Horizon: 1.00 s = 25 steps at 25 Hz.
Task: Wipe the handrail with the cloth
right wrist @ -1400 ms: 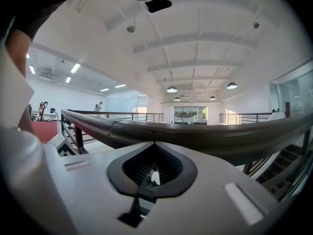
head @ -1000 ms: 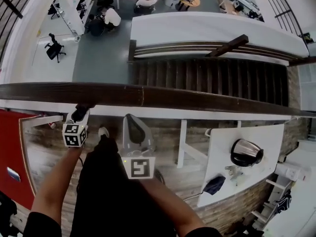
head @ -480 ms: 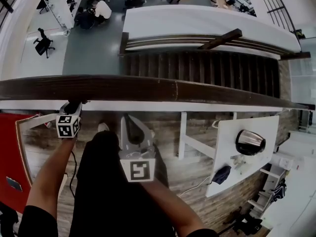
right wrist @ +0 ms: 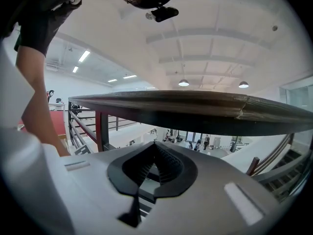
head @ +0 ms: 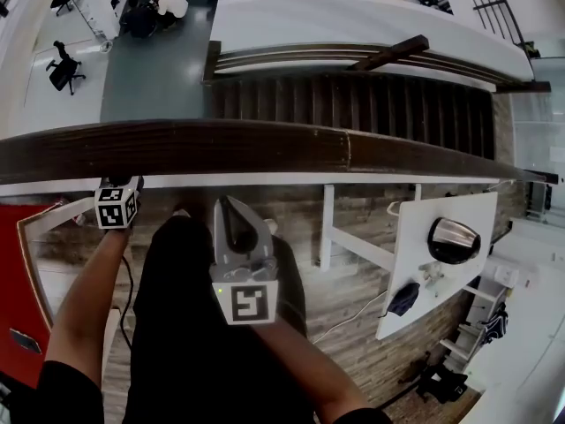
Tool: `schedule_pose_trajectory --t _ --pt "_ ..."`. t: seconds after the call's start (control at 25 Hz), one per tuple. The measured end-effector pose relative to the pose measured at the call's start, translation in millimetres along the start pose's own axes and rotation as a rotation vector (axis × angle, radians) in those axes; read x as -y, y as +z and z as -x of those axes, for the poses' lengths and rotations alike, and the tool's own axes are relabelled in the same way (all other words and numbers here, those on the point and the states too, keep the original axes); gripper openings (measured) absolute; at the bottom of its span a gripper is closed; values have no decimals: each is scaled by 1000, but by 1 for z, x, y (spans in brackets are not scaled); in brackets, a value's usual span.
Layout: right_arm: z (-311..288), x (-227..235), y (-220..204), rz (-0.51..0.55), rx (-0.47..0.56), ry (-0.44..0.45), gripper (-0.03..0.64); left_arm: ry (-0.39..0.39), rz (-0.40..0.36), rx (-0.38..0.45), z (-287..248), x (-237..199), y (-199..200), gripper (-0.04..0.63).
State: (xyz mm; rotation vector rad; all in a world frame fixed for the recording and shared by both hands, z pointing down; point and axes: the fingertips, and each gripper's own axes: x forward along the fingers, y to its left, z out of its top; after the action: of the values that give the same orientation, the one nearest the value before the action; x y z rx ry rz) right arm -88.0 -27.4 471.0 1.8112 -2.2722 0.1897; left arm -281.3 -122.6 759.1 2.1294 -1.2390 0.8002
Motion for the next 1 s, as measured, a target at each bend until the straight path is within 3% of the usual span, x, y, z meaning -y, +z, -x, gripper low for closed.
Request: schedule_pose_trajectory --t 0.08,0.16,0.44,0.56,0.72,1.0 --pt "0 0 -4 -11 -11 -12 2 -16 -78 -11 -4 3 -1 132" --pt "0 -1 -5 -11 -19 -19 2 -35 -93 -13 -8 5 -1 132" --pt "-4 -12 -16 53 -47 1 2 -5 50 -23 -24 -2 -3 132" --pt "-5 -7 -17 72 -59 7 2 22 33 -33 -31 6 -1 132" --pt "-1 1 -14 104 -80 17 2 -20 -27 -52 -35 23 -4 132" --pt "5 19 -14 91 -70 -18 2 22 31 -24 -40 24 -3 132"
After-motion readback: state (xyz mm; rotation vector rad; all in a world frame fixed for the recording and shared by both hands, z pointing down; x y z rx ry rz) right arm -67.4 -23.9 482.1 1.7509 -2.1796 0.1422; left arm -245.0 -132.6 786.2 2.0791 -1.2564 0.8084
